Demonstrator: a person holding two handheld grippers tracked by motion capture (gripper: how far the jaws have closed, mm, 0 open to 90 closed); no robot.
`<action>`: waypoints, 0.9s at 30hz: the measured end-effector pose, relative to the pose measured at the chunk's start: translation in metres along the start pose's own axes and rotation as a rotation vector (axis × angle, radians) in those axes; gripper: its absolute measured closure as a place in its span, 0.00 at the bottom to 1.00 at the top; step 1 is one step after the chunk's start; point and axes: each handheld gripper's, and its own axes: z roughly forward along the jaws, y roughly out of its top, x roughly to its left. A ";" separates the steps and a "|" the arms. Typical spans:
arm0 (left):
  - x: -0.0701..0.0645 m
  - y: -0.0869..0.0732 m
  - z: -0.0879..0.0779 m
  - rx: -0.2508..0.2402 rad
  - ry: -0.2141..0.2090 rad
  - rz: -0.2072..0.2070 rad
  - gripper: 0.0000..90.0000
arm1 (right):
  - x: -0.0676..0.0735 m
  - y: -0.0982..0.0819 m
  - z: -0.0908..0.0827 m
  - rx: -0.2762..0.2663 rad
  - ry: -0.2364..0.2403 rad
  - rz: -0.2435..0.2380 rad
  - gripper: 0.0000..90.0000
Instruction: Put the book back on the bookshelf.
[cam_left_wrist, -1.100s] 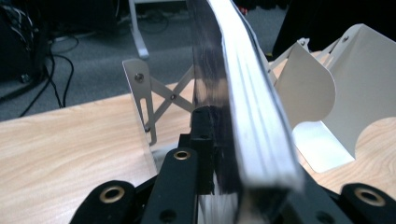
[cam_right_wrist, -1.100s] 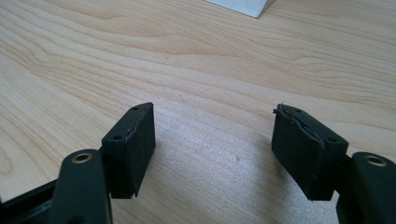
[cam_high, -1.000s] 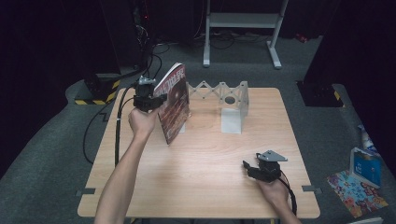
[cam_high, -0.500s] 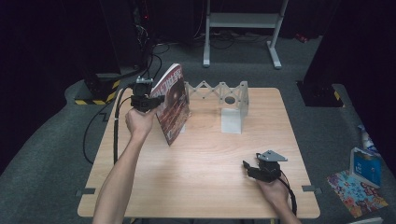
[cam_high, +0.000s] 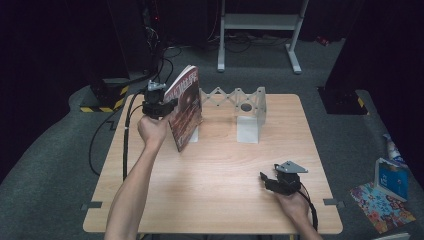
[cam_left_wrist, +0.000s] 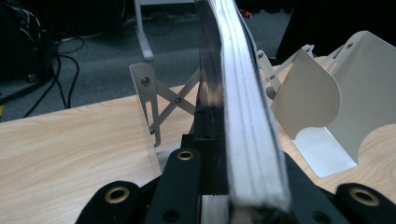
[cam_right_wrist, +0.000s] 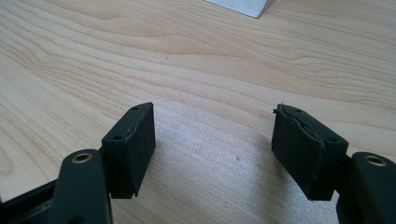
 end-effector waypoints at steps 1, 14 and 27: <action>-0.001 0.000 0.000 -0.007 0.000 0.000 0.93 | 0.000 0.000 0.000 0.000 0.000 -0.003 0.34; -0.007 -0.007 0.007 -0.037 0.009 0.009 0.93 | 0.000 0.000 0.000 -0.001 0.000 -0.002 0.34; -0.001 -0.006 0.004 0.026 0.016 0.021 0.91 | 0.000 0.000 0.000 -0.001 0.000 -0.002 0.34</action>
